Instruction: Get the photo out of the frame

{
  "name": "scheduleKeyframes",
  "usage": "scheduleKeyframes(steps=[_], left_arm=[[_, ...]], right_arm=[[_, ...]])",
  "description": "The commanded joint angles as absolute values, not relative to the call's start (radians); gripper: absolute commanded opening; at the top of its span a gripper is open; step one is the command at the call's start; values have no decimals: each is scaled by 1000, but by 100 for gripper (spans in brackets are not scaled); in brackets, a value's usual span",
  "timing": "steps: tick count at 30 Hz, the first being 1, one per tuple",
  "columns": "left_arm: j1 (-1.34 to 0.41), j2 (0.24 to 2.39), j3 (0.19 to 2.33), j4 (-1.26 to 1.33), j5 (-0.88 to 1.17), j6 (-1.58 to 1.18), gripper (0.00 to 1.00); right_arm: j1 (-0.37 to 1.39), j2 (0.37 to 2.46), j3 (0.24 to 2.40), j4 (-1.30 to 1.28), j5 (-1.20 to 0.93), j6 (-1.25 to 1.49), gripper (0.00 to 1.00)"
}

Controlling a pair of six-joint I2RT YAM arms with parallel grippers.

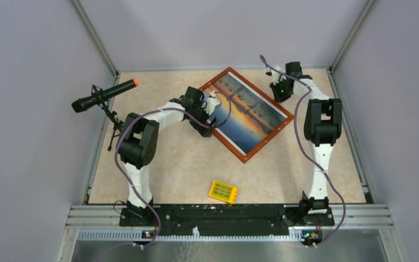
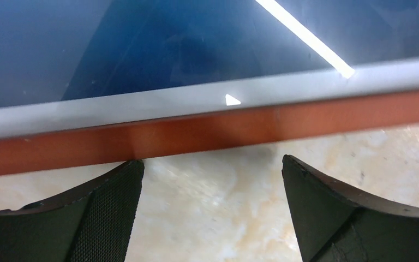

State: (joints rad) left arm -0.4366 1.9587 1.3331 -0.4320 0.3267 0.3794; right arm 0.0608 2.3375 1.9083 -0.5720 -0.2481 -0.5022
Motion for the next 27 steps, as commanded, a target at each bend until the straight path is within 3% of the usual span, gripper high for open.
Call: scheduleKeyframes(steps=[1, 12, 22, 27], left_arm=[[-377, 2065, 1472, -456, 474, 429, 99], [-331, 2179, 1630, -520, 712, 452, 99], [-267, 2133, 1583, -401, 593, 234, 99], [-270, 2173, 1633, -379, 651, 223, 99]], right_arm=[[69, 2309, 1677, -803, -354, -477, 10], [163, 2110, 1324, -724, -455, -451, 11], [202, 2076, 1261, -713, -464, -410, 12], [267, 2058, 1230, -717, -521, -401, 13]])
